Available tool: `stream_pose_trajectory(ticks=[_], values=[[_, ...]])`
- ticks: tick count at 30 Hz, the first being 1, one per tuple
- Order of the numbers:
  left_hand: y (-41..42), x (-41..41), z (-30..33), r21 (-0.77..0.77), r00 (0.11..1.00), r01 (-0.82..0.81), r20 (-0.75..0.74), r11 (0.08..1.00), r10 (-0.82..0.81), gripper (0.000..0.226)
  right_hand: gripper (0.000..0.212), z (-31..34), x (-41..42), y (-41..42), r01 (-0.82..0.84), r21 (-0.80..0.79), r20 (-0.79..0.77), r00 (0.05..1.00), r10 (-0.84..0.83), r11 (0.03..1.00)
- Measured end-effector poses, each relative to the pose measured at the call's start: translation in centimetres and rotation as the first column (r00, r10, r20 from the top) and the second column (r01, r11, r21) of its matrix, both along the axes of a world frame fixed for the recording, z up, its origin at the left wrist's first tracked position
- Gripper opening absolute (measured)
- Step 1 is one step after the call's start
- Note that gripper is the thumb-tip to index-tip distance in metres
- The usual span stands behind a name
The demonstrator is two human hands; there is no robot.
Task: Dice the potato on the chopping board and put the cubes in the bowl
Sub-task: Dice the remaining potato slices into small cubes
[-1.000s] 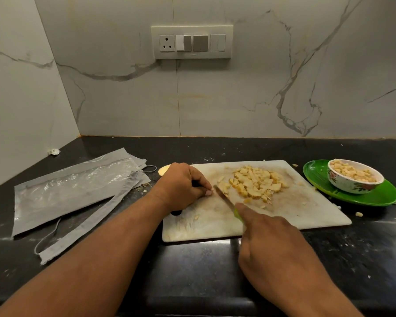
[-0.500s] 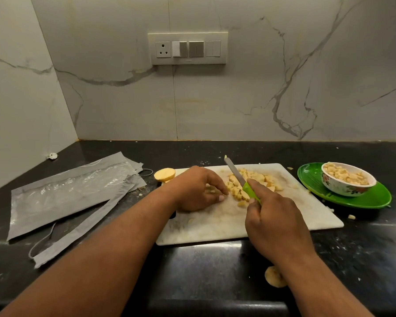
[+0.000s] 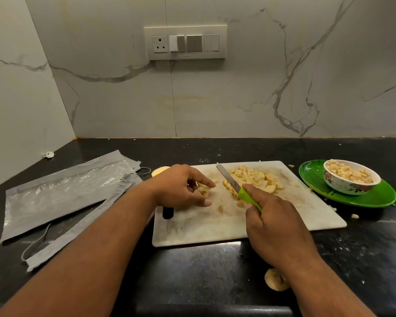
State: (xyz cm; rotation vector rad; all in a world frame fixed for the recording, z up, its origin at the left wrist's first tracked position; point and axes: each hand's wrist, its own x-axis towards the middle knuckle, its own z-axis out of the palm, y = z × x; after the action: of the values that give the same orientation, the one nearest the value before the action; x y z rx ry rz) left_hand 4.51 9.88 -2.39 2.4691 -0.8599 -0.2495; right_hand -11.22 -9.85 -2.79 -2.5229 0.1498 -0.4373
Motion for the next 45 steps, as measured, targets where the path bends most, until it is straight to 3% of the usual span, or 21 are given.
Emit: stream_pose_trajectory(ticks=[6, 13, 16, 19, 24, 35, 45], values=[[0.4, 1.0, 0.6, 0.049, 1.000, -0.001, -0.020, 0.999, 0.002, 0.038, 0.050, -0.2, 0.1, 0.1, -0.027, -0.046, -0.032, 0.999, 0.025, 0.999], [-1.2, -0.4, -0.8, -0.153, 0.972, -0.214, 0.061, 0.965, 0.225, 0.046, 0.050, 0.5, 0.9, 0.1, -0.066, -0.063, -0.088, 0.994, 0.060, 0.996], [-1.0, -0.9, -0.7, -0.223, 0.971, -0.237, -0.019, 0.946, 0.238, 0.052, 0.050, 0.7, 0.8, 0.6, -0.078, -0.085, -0.088, 0.994, 0.071, 0.993], [0.2, -0.7, -0.6, -0.220, 0.977, -0.212, -0.070, 0.952, 0.201, 0.043, 0.050, 1.1, 0.5, 1.3, -0.079, -0.137, -0.068, 0.995, 0.070, 0.987], [0.2, -0.6, -1.3, -0.281, 0.975, -0.210, 0.017, 0.937, 0.223, 0.018, 0.057, 1.3, 1.0, 3.2, -0.071, -0.239, -0.073, 0.996, 0.055, 0.968], [-1.0, -1.8, -0.4, -0.169, 0.951, -0.259, 0.128, 0.951, 0.282, 0.014, 0.065, -0.1, 1.8, 5.3, -0.038, -0.311, -0.025, 0.999, 0.032, 0.950], [-1.9, -2.2, -0.1, -0.118, 0.930, -0.318, 0.156, 0.941, 0.334, 0.005, 0.070, -0.8, 1.9, 5.6, -0.083, -0.281, -0.164, 0.986, 0.037, 0.956]])
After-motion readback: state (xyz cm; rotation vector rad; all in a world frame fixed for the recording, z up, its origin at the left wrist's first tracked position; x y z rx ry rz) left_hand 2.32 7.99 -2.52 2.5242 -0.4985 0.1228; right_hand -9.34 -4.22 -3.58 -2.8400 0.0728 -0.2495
